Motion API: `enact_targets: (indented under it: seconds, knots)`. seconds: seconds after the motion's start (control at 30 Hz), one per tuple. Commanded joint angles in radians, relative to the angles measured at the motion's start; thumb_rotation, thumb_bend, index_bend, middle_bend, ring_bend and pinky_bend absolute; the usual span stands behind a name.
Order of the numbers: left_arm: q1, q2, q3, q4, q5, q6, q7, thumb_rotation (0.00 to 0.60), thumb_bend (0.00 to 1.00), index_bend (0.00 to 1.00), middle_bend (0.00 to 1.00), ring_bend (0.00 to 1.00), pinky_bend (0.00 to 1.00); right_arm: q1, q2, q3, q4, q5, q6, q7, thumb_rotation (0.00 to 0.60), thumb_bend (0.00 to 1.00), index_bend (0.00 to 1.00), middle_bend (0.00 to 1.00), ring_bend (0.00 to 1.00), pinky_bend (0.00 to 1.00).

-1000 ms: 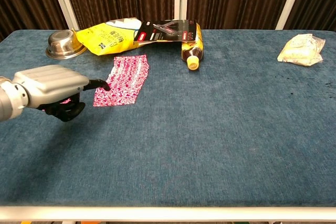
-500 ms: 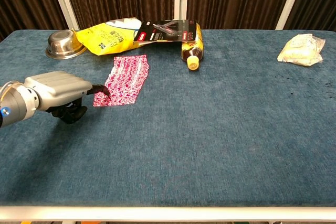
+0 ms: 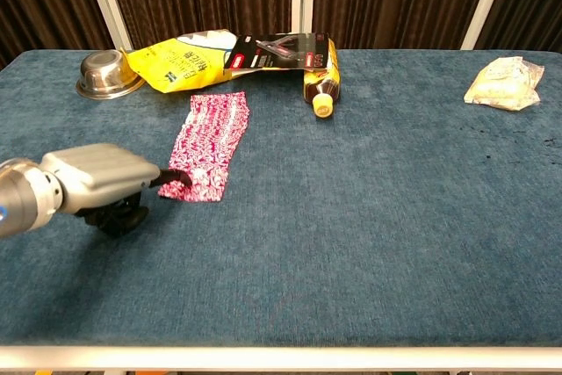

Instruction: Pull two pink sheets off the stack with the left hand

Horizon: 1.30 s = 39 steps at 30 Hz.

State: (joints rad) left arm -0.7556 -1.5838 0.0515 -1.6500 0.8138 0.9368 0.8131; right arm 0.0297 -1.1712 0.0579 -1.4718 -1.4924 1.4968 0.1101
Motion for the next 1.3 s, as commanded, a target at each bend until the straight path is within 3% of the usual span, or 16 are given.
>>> enact_targets:
  seconds: [0.03,0.2,0.3,0.57,0.73,0.8,0.9,1.0,1.07,1.17,1.3]
  knots:
    - [0.007,0.013,0.038,-0.049,0.012,0.017,0.017,0.600,0.65,0.14,0.92,0.90,0.88,0.001,-0.002,-0.001,0.002,-0.001,-0.002,0.001,0.600,0.27,0.00,0.00,0.00,0.00]
    - [0.026,0.042,0.095,-0.137,0.046,0.035,0.017,0.600,0.65,0.14,0.92,0.90,0.88,0.002,-0.003,-0.001,0.002,-0.003,-0.002,-0.002,0.600,0.27,0.00,0.00,0.00,0.00]
    - [0.036,0.066,0.103,-0.181,0.096,0.067,0.007,0.600,0.65,0.14,0.92,0.90,0.88,0.002,-0.002,0.000,0.000,0.000,-0.002,-0.005,0.600,0.27,0.00,0.00,0.00,0.00]
    - [0.101,0.118,0.069,-0.227,0.277,0.242,-0.060,0.600,0.64,0.14,0.92,0.90,0.87,0.003,-0.003,0.000,-0.004,0.001,-0.005,-0.011,0.600,0.27,0.00,0.00,0.00,0.00]
    - [0.177,0.140,0.045,-0.183,0.418,0.399,-0.145,0.600,0.63,0.14,0.89,0.87,0.84,0.003,-0.003,-0.001,-0.009,-0.002,-0.004,-0.016,0.600,0.27,0.00,0.00,0.00,0.00]
    - [0.217,0.141,0.040,-0.139,0.467,0.470,-0.189,0.600,0.61,0.14,0.84,0.81,0.80,0.003,-0.003,-0.001,-0.009,-0.003,-0.003,-0.016,0.600,0.27,0.00,0.00,0.00,0.00]
    - [0.290,0.152,0.040,-0.067,0.486,0.555,-0.246,0.600,0.55,0.14,0.64,0.61,0.64,0.003,-0.004,-0.001,-0.009,-0.003,-0.002,-0.018,0.600,0.27,0.00,0.00,0.00,0.00]
    - [0.348,0.173,0.048,-0.020,0.487,0.594,-0.308,0.600,0.42,0.14,0.31,0.20,0.37,0.003,-0.004,0.000,-0.010,-0.005,0.001,-0.018,0.600,0.27,0.00,0.00,0.00,0.00]
    - [0.384,0.184,0.054,0.004,0.486,0.616,-0.346,0.600,0.34,0.13,0.15,0.05,0.22,0.002,-0.003,0.001,-0.012,-0.006,0.004,-0.017,0.600,0.27,0.00,0.00,0.00,0.00]
    - [0.446,0.196,0.059,0.041,0.496,0.661,-0.428,0.598,0.28,0.12,0.03,0.00,0.11,0.001,-0.003,0.002,-0.016,-0.007,0.010,-0.013,0.600,0.27,0.00,0.00,0.00,0.00]
    - [0.524,0.212,0.057,0.080,0.503,0.717,-0.517,0.580,0.26,0.12,0.03,0.00,0.08,0.000,-0.009,0.000,-0.012,-0.010,0.011,-0.010,0.600,0.27,0.00,0.00,0.00,0.00]
